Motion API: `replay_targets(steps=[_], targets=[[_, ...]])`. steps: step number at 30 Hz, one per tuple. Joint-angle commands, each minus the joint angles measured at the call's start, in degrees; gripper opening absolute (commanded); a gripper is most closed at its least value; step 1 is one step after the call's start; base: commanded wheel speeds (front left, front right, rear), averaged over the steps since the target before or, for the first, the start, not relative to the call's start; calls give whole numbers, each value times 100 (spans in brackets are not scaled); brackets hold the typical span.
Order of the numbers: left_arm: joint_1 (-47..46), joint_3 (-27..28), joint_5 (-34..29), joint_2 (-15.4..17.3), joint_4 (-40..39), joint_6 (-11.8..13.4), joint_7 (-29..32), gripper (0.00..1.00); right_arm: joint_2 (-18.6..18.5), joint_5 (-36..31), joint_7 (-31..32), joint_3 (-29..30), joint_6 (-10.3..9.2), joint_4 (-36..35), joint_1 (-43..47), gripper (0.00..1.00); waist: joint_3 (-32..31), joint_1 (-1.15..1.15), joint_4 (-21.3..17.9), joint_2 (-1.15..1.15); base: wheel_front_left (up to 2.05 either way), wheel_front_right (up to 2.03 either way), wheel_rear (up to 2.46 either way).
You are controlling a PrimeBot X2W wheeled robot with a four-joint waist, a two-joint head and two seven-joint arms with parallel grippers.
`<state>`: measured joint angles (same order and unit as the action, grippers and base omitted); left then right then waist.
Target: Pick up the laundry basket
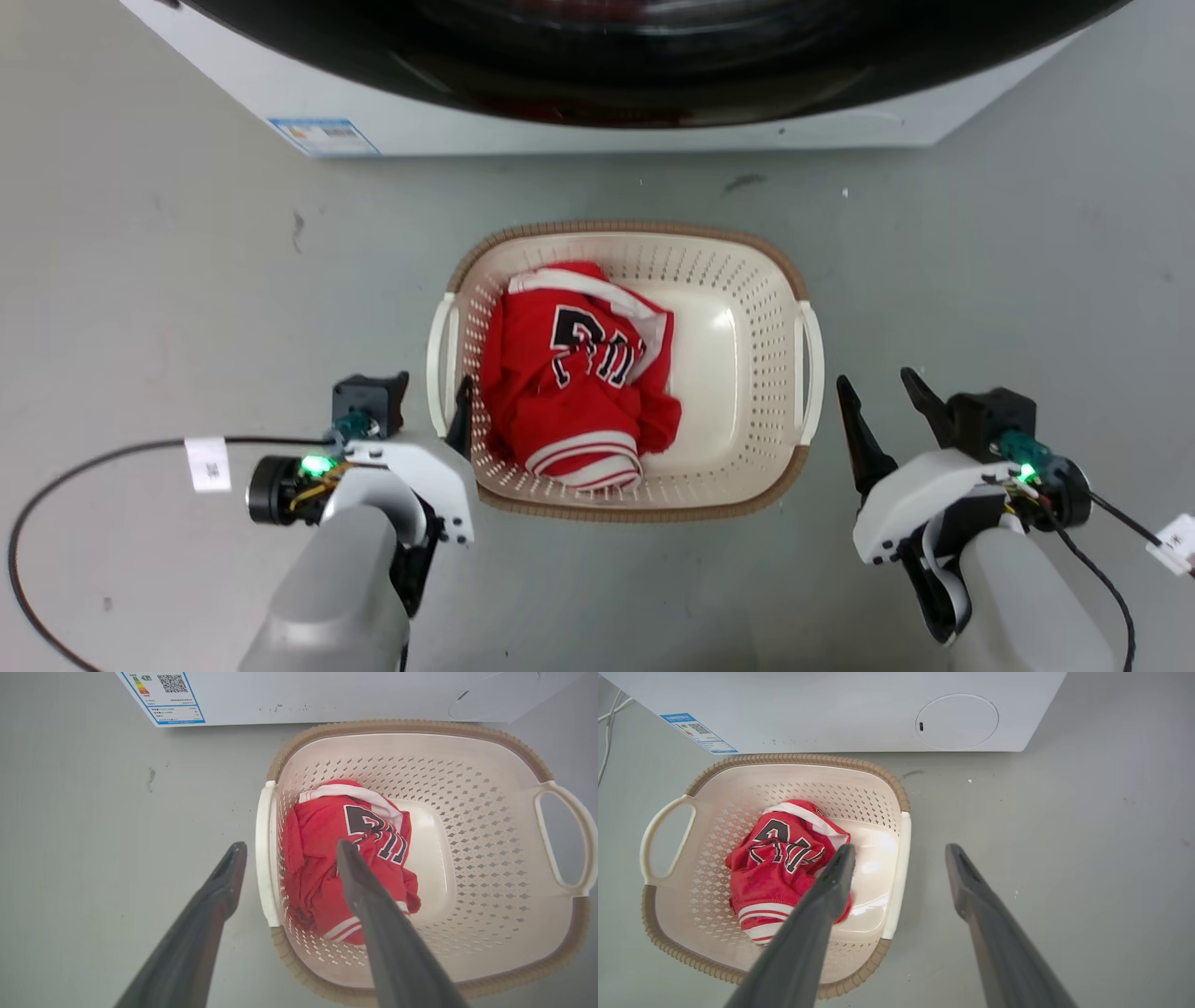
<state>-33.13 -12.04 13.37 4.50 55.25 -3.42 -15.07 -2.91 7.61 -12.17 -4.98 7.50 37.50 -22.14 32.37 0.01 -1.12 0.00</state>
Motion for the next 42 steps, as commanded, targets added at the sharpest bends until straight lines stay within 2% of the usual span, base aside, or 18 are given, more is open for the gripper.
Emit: replay_targets(steps=[1, 17, 25, 26, 27, 28, 29, 42], targets=[[-117, 16, 19, 17, 27, -18, -14, 100, 4, 18, -26, -14, -2, 46, -119, 100, 263, -1, -65, 0, 0, 0, 0], [-1761, -66, 264, 324, 1425, -355, 315, 100, 4, 851, 101, -934, -2, 2151, -2018, 100, 1266, -1, -161, 0, 0, 0, 0], [-2147, -155, 423, 360, 1687, -393, 728, 100, 4, 1339, 275, -1477, -3, 2723, -2560, 100, 1513, -1, -136, 0, 0, 0, 0], [-2172, -166, 445, 353, 1707, -398, 784, 92, 4, 1410, 304, -1541, -2, 2765, -2602, 100, 1528, -1, -134, 0, 0, 0, 0], [-2205, -183, 455, 347, 1719, -401, 810, 47, 4, 1483, 319, -1595, -2, 2791, -2652, 60, 1543, -1, -130, 0, 0, 0, 0], [-2230, -184, 505, 320, 1729, -404, 858, 0, 4, 1567, 370, -1669, -2, 2808, -2687, 26, 1555, -1, -124, 0, 0, 0, 0], [-2225, -209, 550, 267, 1745, -406, 949, 0, 4, 1657, 413, -1745, -2, 2821, -2709, 0, 1563, -1, -121, 0, 0, 0, 0], [-2095, -812, 1113, 119, 1580, -415, 1239, 0, 28, 2218, 423, -2366, 7, 3048, -2847, 0, 1427, -1, -78, 0, 0, 0, 0]])
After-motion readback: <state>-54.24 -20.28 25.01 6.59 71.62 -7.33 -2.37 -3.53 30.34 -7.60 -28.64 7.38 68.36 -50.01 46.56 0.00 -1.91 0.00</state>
